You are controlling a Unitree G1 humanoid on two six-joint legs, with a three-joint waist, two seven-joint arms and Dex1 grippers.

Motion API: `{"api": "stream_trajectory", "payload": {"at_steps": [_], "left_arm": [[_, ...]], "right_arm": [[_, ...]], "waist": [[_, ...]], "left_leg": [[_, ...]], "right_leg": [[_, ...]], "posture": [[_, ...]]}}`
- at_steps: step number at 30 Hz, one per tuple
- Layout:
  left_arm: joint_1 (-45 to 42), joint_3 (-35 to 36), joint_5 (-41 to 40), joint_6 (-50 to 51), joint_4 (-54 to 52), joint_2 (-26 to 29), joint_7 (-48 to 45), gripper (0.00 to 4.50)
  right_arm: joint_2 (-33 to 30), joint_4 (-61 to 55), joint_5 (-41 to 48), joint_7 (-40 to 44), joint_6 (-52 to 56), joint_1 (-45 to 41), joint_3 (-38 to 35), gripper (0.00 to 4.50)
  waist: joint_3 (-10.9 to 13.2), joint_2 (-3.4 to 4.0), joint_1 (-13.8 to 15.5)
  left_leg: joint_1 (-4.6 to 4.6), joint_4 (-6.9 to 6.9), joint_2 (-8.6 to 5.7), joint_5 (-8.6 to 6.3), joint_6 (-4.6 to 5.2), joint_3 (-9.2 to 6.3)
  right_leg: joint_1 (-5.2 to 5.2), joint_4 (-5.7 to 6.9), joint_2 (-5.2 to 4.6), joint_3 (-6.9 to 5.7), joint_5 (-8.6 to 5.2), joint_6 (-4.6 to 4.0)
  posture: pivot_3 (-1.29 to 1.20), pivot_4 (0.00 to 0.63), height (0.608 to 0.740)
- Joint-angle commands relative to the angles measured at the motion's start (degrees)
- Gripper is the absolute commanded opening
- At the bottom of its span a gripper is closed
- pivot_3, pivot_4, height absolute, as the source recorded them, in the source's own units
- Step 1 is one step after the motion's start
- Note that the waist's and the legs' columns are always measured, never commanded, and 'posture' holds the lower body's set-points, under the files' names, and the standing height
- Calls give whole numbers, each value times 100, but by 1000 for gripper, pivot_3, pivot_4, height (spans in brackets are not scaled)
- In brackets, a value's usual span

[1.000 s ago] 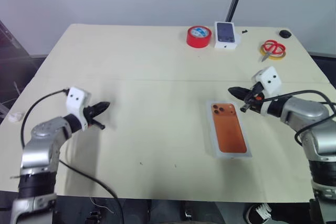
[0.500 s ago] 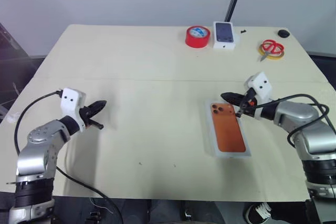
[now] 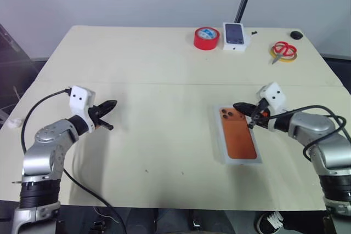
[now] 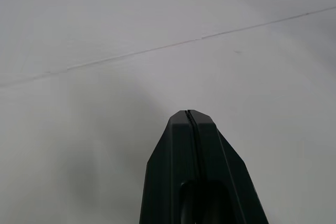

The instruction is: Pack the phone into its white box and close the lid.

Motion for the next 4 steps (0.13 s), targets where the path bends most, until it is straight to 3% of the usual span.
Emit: {"api": "stream_trajectory", "payload": {"at_steps": [1,4], "left_arm": [[18,88,-49,-23,-174,104,25,0],[95,166,-118,104,-335,129,92,0]], "right_arm": [[-150,-210,66,6,12,130,-315,62],[-130,-134,-31,-18,1,80,-198,62]], "waist": [[0,0,1],[0,0,-14]], "left_leg": [[0,0,0,0,0,0],[1,0,1,0,0,0]], "right_leg": [[0,0,1,0,0,0],[0,0,2,1,0,0]], "posture": [[0,150,732],[0,150,732]]}}
